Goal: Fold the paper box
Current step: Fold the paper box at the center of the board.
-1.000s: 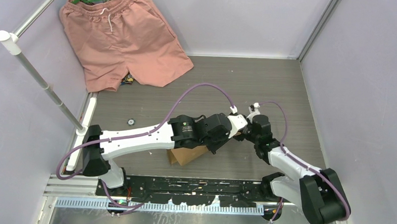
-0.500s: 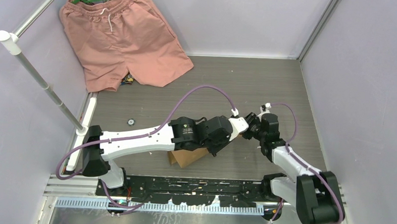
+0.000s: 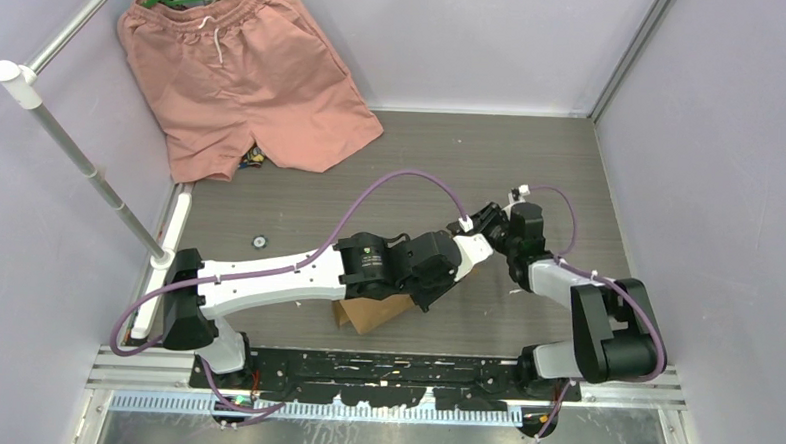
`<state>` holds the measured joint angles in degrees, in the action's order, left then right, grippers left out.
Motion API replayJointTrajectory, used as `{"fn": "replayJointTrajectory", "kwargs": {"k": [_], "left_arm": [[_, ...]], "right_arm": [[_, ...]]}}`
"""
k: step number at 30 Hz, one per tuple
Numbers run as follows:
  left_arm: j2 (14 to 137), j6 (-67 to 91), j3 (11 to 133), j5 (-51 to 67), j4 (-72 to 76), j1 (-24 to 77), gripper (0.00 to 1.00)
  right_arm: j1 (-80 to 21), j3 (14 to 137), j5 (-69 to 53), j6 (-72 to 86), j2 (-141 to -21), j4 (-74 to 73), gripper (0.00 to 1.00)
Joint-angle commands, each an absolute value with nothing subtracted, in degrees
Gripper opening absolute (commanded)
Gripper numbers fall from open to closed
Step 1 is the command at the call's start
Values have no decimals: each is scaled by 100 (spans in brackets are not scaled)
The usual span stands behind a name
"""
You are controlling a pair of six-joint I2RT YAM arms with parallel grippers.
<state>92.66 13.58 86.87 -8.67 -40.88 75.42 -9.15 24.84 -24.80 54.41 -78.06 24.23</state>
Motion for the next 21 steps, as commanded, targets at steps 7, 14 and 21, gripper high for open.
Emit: {"fn": "replayJointTrajectory", "kwargs": {"k": [7,14,21], "left_arm": [[9218,1468,8999,-663,-3956,7572,8],[9261,1477,9025,-602,-3915,7571,8],[9333,1498,9046,-572,-3887,7568,8]], "right_arm": [[-896,2906,-3357,5776,-8544,3614,30],[-902,2582,-3686,5847,-8342,3812,25],[-904,2281,-3738,5813,-7932,3645,25]]}}
